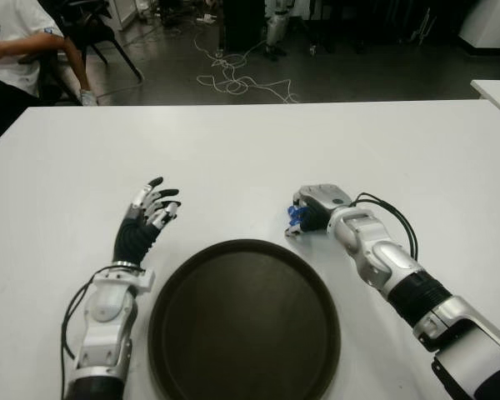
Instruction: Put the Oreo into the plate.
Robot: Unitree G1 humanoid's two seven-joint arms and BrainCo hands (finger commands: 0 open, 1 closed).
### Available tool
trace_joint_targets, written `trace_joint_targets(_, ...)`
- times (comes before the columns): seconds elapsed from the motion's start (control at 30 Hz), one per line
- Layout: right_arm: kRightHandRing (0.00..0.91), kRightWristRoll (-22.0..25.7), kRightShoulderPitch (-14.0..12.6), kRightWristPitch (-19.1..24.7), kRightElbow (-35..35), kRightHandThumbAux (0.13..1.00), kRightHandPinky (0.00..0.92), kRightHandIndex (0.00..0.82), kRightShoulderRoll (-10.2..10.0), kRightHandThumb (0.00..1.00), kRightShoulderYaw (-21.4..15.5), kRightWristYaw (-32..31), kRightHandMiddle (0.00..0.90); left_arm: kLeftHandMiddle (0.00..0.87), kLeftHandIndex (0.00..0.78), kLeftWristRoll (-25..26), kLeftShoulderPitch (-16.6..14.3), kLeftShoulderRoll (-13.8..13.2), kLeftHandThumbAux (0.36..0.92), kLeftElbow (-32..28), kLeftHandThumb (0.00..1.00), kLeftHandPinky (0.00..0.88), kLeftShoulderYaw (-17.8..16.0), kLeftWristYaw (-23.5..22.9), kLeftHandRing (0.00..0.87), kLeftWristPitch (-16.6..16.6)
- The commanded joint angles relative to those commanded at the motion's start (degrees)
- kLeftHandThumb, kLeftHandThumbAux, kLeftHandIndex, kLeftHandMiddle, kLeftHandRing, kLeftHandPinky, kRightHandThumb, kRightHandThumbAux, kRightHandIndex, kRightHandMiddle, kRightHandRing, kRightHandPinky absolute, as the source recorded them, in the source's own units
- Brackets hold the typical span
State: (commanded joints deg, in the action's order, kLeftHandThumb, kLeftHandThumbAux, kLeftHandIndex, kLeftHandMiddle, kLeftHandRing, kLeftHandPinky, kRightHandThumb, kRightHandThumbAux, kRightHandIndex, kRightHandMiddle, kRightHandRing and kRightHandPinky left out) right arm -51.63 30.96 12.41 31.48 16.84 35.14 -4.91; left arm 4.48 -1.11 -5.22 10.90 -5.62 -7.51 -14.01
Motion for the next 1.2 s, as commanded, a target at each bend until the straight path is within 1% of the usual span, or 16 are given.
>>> trace_joint_targets(0.07, 0.179, -0.8, 0.0, 0.5, 0.5, 0.482, 0.248, 0.054, -0.1, 0.219, 0.3, 1.7, 0.108, 0.265, 0.111, -0.1, 0.0, -0.1, 0.565, 0.0, 0.375, 0.308, 0.0, 0.0, 0.282, 0.0)
trace_joint_targets(0.17, 0.141, -1.6, -0.1, 1.0, 1.2, 0.450, 0.209, 0.030, -0.4, 0.200, 0.6, 3.5, 0.078, 0.265, 0.111, -0.2, 0.0, -0.1, 0.569, 0.1, 0.373, 0.313, 0.1, 0.0, 0.284, -0.2)
trace_joint_targets(0.27, 0.135, -2.1, 0.4, 1.7, 3.2, 0.420, 0.194, 0.037, -0.9, 0.196, 0.8, 5.7, 0.074, 0.268, 0.109, -0.2, 0.1, -0.1, 0.567, 0.3, 0.374, 0.320, 0.0, 0.0, 0.289, -0.5)
trace_joint_targets(0.3, 0.150, -2.2, 0.5, 1.8, 3.4, 0.424, 0.199, 0.058, -0.9, 0.203, 0.8, 6.1, 0.094, 0.268, 0.109, -0.2, 0.1, 0.0, 0.566, 0.3, 0.374, 0.318, 0.0, 0.0, 0.289, -0.5)
trace_joint_targets(0.47, 0.235, -2.0, 0.8, 1.2, 3.2, 0.464, 0.233, 0.190, -0.6, 0.227, 0.7, 6.7, 0.211, 0.268, 0.106, -0.3, 0.0, 0.0, 0.561, 0.4, 0.378, 0.308, 0.1, 0.1, 0.288, -0.6)
trace_joint_targets(0.5, 0.265, -1.9, 0.8, 1.1, 2.8, 0.505, 0.272, 0.241, -0.6, 0.204, 0.6, 6.6, 0.248, 0.268, 0.106, -0.3, 0.0, 0.0, 0.558, 0.4, 0.373, 0.308, 0.1, 0.1, 0.287, -0.6)
trace_joint_targets(0.53, 0.276, -1.7, 0.7, 1.0, 2.2, 0.520, 0.285, 0.260, -0.5, 0.195, 0.4, 6.7, 0.262, 0.268, 0.106, -0.4, -0.1, -0.1, 0.557, 0.4, 0.372, 0.308, 0.1, 0.1, 0.287, -0.6)
trace_joint_targets(0.57, 0.299, -1.6, 0.7, 0.9, 1.8, 0.554, 0.311, 0.302, -0.5, 0.172, 0.3, 6.8, 0.289, 0.267, 0.107, -0.5, -0.1, -0.1, 0.555, 0.4, 0.368, 0.308, 0.1, 0.1, 0.285, -0.7)
trace_joint_targets(0.67, 0.338, -0.6, 0.4, 0.1, 2.2, 0.608, 0.362, 0.366, -0.7, 0.127, -0.5, 7.8, 0.340, 0.264, 0.107, -0.5, -0.1, -0.2, 0.551, 0.6, 0.357, 0.305, 0.1, -0.1, 0.281, -0.7)
trace_joint_targets(0.73, 0.355, 0.6, 0.3, -0.6, 2.3, 0.630, 0.384, 0.389, -0.9, 0.106, -1.3, 7.9, 0.362, 0.262, 0.106, -0.4, -0.1, -0.1, 0.551, 0.5, 0.354, 0.305, 0.1, -0.2, 0.280, -0.5)
trace_joint_targets(0.83, 0.377, 2.5, 0.3, -1.4, 2.5, 0.659, 0.397, 0.392, -1.2, 0.055, -2.5, 7.6, 0.384, 0.260, 0.105, -0.1, 0.0, 0.0, 0.566, 0.3, 0.370, 0.314, 0.1, -0.4, 0.281, -0.1)
trace_joint_targets(0.93, 0.388, 4.3, 0.4, -2.0, 3.0, 0.669, 0.399, 0.392, -1.5, 0.028, -3.7, 7.1, 0.392, 0.258, 0.105, 0.0, 0.2, 0.0, 0.577, -0.2, 0.380, 0.318, 0.1, -0.5, 0.281, 0.1)
trace_joint_targets(1.07, 0.390, 5.9, 0.5, -2.6, 3.5, 0.673, 0.395, 0.393, -1.8, 0.021, -4.8, 6.7, 0.389, 0.259, 0.104, 0.2, 0.3, 0.2, 0.572, -0.5, 0.386, 0.342, 0.0, -0.5, 0.290, 0.2)
trace_joint_targets(1.2, 0.384, 7.2, 0.3, -3.5, 3.7, 0.674, 0.400, 0.400, -1.9, 0.021, -5.4, 6.7, 0.383, 0.263, 0.104, 0.3, 0.4, 0.2, 0.569, -0.6, 0.388, 0.339, 0.0, -0.5, 0.293, 0.2)
